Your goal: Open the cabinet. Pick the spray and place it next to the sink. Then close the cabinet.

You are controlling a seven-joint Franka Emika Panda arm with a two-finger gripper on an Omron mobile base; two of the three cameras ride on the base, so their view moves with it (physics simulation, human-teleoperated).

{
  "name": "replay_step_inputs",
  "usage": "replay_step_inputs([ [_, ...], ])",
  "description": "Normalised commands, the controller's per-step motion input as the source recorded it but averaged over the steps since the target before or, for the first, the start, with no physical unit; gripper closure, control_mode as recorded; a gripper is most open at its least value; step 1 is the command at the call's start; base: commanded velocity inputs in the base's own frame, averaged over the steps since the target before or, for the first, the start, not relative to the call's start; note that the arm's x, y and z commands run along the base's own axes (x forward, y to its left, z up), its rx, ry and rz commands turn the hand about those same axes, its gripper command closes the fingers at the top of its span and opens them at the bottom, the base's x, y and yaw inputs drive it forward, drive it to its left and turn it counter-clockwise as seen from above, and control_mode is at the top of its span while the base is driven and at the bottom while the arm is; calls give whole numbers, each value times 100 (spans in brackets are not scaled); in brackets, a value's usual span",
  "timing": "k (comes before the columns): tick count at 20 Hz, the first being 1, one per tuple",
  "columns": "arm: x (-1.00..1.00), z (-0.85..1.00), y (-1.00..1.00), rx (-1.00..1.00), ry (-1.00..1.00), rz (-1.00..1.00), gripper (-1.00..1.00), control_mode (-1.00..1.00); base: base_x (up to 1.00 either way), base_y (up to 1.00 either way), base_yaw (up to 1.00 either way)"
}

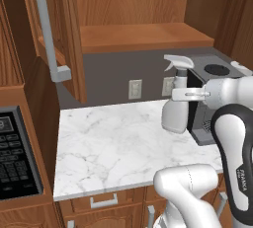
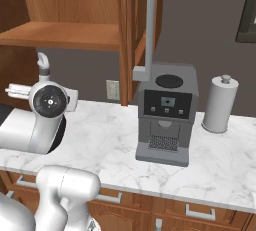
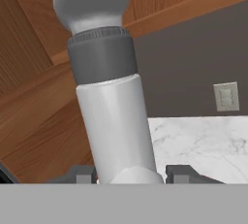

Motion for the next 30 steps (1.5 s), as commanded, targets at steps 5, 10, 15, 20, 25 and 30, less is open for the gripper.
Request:
replay_step_inputs([
  [5, 0, 0, 0, 0, 0, 0, 100, -100, 0, 0, 0],
  [10, 0, 0, 0, 0, 0, 0, 100, -100, 0, 0, 0],
  [15, 0, 0, 0, 0, 0, 0, 100, -100, 0, 0, 0],
  [20, 0, 0, 0, 0, 0, 0, 100, -100, 0, 0, 0],
  [25, 0, 0, 0, 0, 0, 0, 100, -100, 0, 0, 0],
  [30, 0, 0, 0, 0, 0, 0, 100, 100, 0, 0, 0],
])
